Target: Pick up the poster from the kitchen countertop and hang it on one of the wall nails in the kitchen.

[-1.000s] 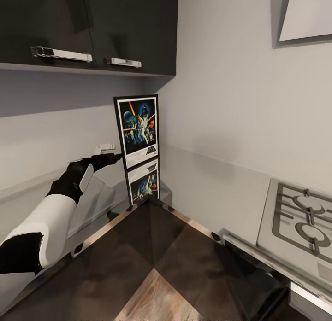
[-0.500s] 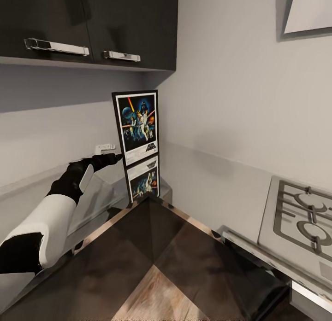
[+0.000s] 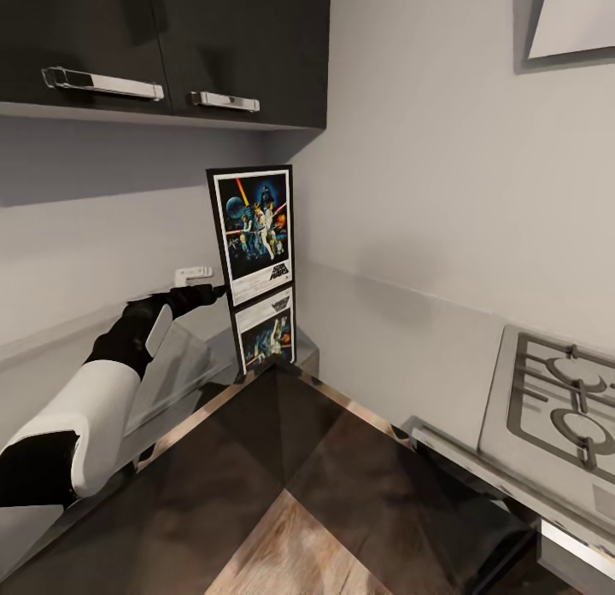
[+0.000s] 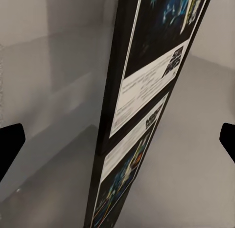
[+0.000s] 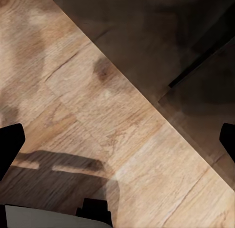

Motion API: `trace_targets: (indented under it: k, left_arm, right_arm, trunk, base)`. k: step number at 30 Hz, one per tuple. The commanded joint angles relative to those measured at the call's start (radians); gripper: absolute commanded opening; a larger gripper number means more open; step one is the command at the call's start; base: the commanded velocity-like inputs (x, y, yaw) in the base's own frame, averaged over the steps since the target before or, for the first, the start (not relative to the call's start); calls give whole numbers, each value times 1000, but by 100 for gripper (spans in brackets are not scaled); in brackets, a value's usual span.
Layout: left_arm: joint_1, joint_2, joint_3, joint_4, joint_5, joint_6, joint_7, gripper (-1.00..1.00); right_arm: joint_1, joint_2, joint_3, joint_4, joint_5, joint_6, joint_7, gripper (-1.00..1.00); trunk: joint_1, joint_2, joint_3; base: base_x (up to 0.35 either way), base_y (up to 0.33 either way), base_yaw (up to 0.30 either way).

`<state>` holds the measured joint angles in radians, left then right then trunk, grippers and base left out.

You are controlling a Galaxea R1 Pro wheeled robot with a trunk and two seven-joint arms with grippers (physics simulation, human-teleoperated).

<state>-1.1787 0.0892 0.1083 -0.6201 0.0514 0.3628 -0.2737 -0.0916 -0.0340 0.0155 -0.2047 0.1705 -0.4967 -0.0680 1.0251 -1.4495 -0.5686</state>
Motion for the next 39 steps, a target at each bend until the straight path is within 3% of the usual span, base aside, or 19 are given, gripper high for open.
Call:
trace_targets:
  k: [1, 14, 22, 39]
  left_arm:
    - [-1, 0, 4, -1, 5, 8, -4, 100]
    - [-1, 0, 4, -3, 7, 8, -5, 100]
    - [-1, 1, 4, -3, 6, 8, -72, 100]
    - [0, 1, 5, -3, 5, 8, -85, 100]
  right_arm:
    - [-1, 0, 1, 1, 9, -2, -7, 100]
    - [-1, 0, 1, 1, 8, -2, -7, 100]
    - [-1, 0, 1, 1, 8, -2, -7, 100]
    - [0, 0, 1, 1, 8, -2, -7, 100]
  trunk:
    - [0, -1, -1]
    - [0, -1, -1]
    - [0, -1, -1]
    - [0, -1, -1]
  base:
    - [0, 0, 0]
    - [103, 0, 0]
    - [62, 0, 0]
    - [94, 0, 0]
